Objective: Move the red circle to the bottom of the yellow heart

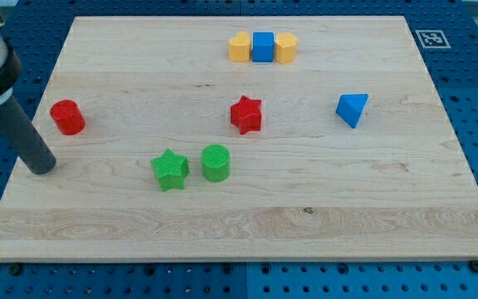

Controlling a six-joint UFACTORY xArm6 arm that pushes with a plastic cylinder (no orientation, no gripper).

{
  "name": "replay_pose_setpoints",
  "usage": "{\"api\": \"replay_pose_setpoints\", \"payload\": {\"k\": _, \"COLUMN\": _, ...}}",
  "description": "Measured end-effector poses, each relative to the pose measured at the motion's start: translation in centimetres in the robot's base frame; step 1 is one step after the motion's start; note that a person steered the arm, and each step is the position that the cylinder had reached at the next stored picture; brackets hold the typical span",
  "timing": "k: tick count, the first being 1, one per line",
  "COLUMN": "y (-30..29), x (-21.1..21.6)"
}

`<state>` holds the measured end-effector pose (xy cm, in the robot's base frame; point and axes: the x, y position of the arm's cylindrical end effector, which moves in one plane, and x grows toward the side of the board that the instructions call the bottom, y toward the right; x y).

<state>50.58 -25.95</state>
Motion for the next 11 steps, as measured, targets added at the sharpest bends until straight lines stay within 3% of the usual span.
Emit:
{"api": "replay_pose_setpoints", "payload": {"k": 8, "y": 0.0, "x": -7.1}}
{"api": "replay_pose_setpoints", "payload": {"k": 11, "y": 0.8, "x": -7.9}}
